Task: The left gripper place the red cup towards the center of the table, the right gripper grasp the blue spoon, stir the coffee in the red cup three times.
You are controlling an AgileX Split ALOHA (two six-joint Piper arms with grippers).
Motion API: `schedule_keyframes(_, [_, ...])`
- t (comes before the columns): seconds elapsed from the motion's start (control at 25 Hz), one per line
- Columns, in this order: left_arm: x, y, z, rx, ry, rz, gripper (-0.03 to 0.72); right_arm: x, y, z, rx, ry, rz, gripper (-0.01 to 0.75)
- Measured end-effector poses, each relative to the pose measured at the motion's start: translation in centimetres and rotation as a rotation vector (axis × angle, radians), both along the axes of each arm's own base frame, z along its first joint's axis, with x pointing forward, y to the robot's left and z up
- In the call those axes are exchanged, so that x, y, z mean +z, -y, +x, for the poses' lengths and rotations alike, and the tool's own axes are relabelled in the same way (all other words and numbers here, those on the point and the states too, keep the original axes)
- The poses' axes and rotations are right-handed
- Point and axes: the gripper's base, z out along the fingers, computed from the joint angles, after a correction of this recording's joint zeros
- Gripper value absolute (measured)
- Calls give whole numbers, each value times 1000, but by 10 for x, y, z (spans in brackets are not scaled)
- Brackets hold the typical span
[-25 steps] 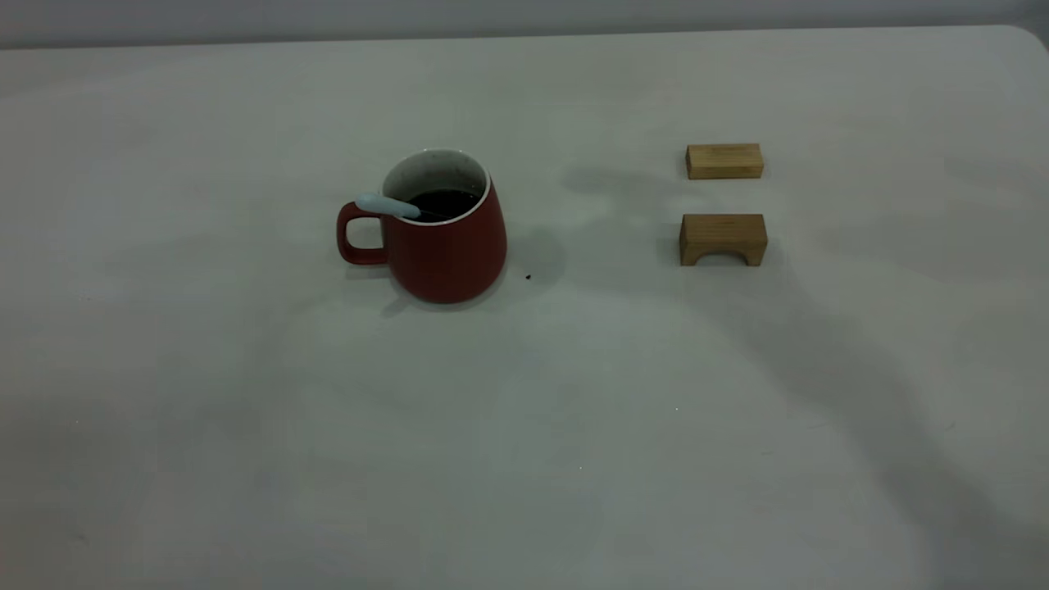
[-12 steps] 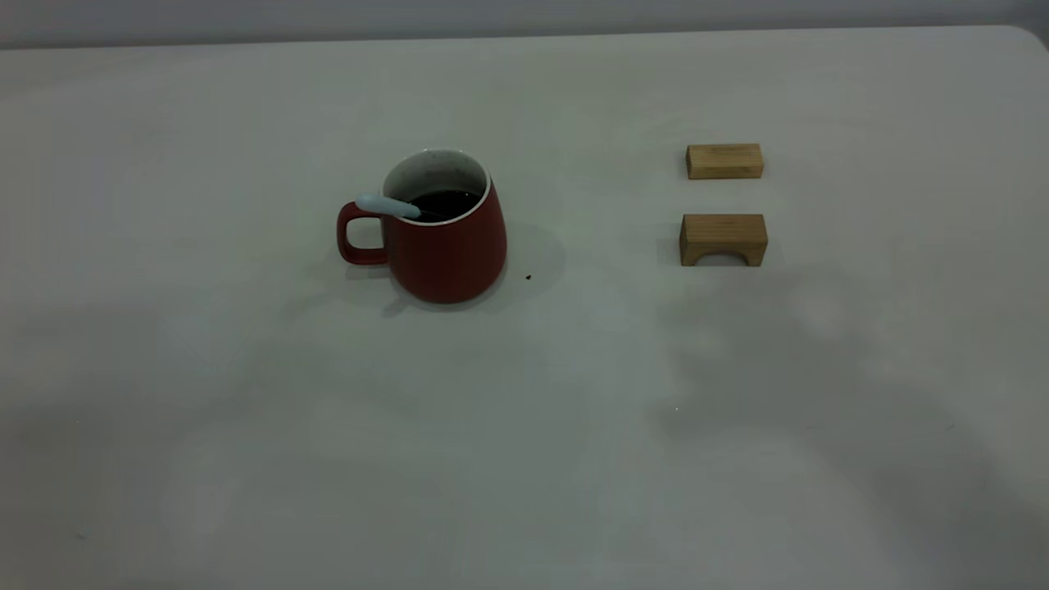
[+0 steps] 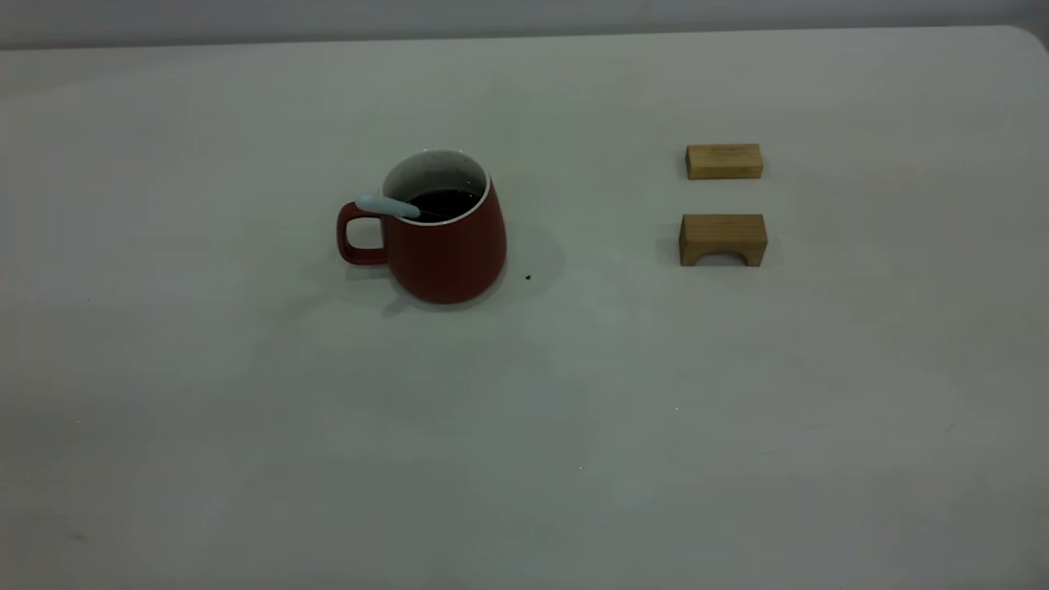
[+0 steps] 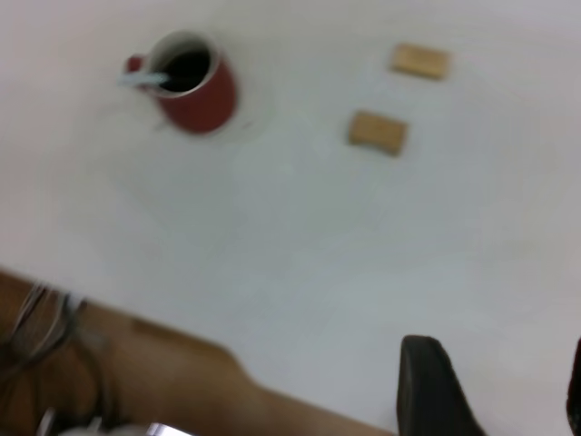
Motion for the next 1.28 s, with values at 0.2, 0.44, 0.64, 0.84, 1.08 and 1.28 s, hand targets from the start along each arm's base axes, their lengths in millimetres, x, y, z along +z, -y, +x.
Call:
schedule_keyframes(0.2, [0,0,0,0,0,0,318,-38,18,-45,-183,148,11,404])
schedule_keyframes(0.44, [0,0,0,0,0,0,318,-96,21,-63,-309,167,-14,404])
schedule_keyframes(0.64, [0,0,0,0,0,0,318,-120,22,-69,-314,185,-34,404])
schedule_keyframes(0.84, [0,0,0,0,0,0,318,-122,24,-72,-322,208,-54,404])
schedule_keyframes(1.08, [0,0,0,0,0,0,318,-124,25,-71,-325,200,-62,404])
schedule_keyframes(1.28, [0,0,0,0,0,0,318,-124,25,-71,-325,200,-62,404])
